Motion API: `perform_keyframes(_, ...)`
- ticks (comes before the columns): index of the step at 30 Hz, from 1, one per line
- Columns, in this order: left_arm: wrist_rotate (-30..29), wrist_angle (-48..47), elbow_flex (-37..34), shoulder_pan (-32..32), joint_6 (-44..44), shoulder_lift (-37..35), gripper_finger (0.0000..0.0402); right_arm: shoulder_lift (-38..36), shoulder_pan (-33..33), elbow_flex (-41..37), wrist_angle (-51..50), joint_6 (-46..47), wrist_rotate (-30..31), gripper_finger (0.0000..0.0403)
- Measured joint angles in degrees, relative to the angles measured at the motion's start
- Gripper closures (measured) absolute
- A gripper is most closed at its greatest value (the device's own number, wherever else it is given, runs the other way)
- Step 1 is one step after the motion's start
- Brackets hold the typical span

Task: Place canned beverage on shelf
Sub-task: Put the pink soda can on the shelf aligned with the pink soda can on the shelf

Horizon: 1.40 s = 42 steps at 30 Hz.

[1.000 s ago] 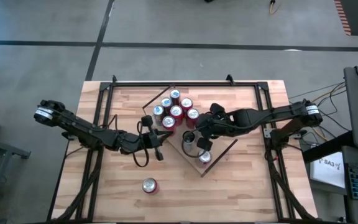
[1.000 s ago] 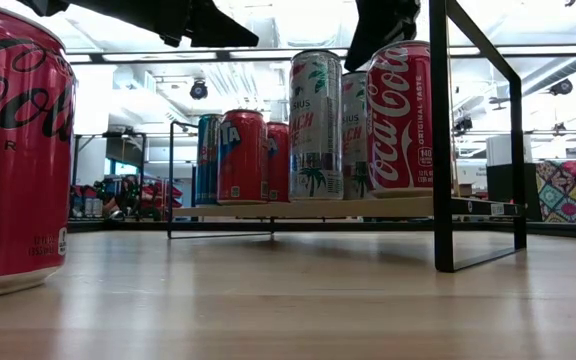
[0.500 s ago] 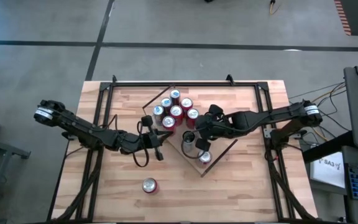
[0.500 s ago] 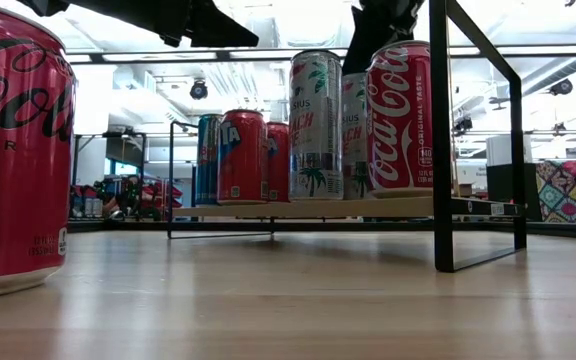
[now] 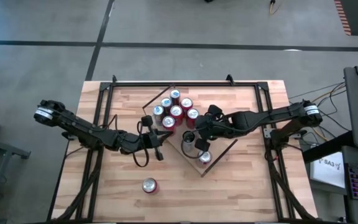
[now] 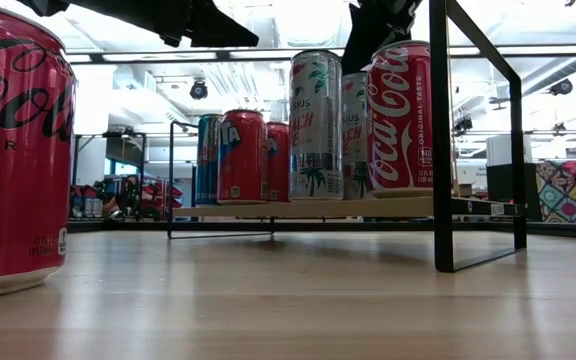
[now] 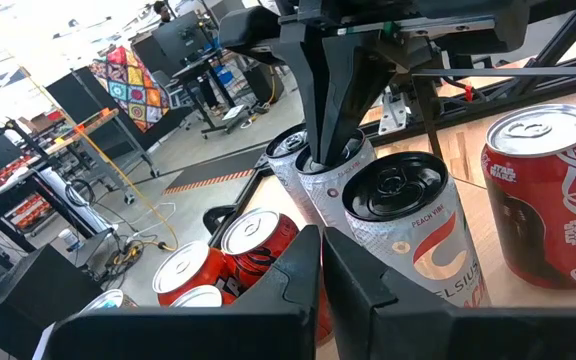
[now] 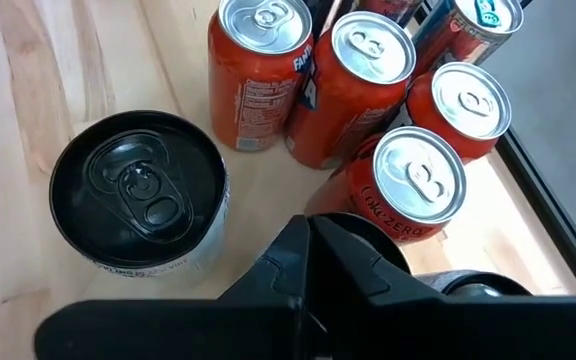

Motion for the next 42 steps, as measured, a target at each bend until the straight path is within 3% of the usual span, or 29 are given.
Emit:
perform_keyframes(15, 0.0, 0.0, 0.0, 0.01, -0.02, -0.01, 0.0402, -0.15, -0.04, 0.0, -0.71, -0.74, 3.55, 0.0394)
perform_keyframes(42, 0.0, 0.0, 0.04, 0.01, 0.0, -0.01, 0.0402, 0.96, 0.01, 1.65, 0.52, -1.57, 1.89, 0.0394)
